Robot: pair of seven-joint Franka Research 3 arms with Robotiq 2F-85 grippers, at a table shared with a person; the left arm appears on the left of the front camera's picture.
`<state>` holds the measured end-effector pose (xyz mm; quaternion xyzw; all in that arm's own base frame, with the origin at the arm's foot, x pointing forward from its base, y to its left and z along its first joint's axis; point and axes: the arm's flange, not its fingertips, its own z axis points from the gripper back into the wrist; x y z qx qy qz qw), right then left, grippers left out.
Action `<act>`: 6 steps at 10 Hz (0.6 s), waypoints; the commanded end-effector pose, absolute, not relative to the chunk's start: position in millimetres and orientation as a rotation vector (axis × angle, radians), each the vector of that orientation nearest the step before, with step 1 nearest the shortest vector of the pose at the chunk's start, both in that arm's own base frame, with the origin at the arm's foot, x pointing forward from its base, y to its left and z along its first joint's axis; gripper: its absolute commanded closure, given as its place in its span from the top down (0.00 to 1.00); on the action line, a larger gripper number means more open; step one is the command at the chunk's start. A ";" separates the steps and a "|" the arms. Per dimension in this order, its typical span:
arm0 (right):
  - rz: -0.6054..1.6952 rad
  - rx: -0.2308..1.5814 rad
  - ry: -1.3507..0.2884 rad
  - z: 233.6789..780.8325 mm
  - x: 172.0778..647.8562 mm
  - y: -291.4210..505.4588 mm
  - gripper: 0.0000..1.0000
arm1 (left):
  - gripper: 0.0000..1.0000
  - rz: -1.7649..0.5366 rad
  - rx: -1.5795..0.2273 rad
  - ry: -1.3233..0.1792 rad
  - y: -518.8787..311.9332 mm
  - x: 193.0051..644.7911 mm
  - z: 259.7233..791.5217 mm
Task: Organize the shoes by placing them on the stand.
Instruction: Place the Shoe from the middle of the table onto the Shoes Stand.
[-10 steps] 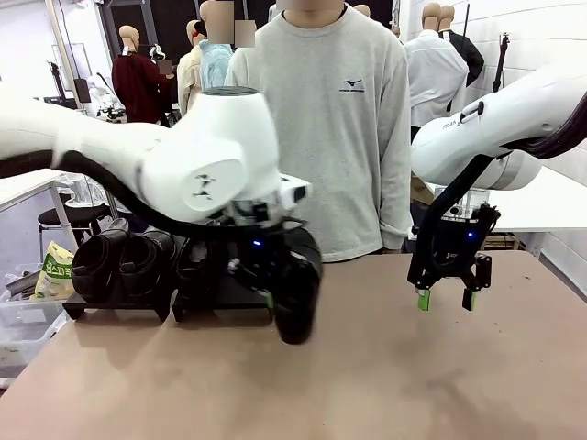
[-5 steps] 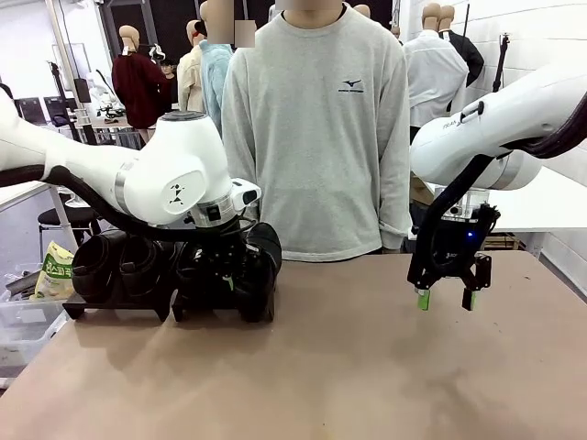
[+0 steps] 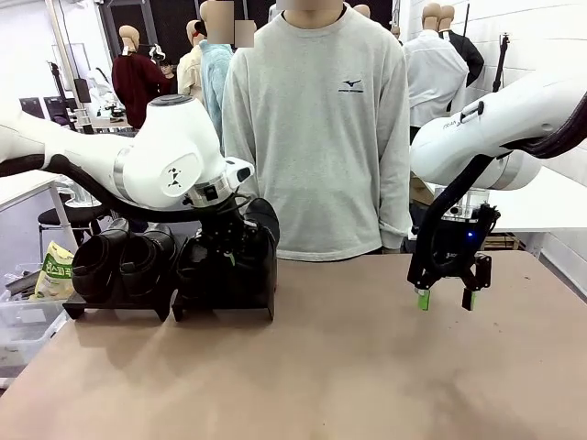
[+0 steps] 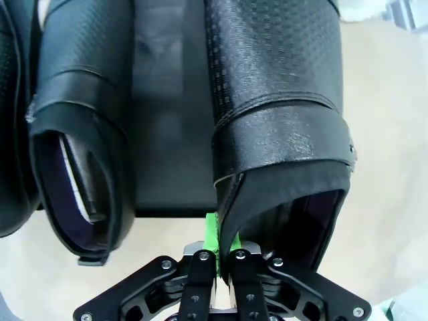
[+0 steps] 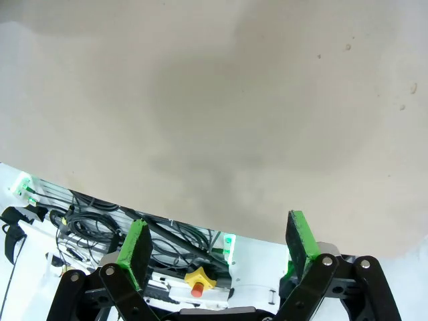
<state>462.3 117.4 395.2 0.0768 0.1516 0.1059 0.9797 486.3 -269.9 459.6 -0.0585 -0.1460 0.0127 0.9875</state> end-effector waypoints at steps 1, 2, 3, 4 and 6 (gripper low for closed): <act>0.222 0.138 0.304 395.3 461.8 116.2 1.00 | 0.00 0.117 -0.071 -0.333 -263.5 503.4 458.6; 0.222 0.138 0.304 395.3 461.8 116.2 1.00 | 0.00 0.131 -0.057 -0.337 -258.8 509.3 454.6; 0.222 0.138 0.304 395.3 461.8 116.2 1.00 | 0.00 0.137 -0.051 -0.337 -255.8 515.0 449.8; 0.222 0.138 0.304 395.3 461.8 116.2 1.00 | 0.00 0.136 -0.052 -0.333 -255.3 517.9 445.3; 0.222 0.138 0.304 395.3 461.8 116.2 1.00 | 0.00 0.127 -0.054 -0.324 -254.6 520.8 437.9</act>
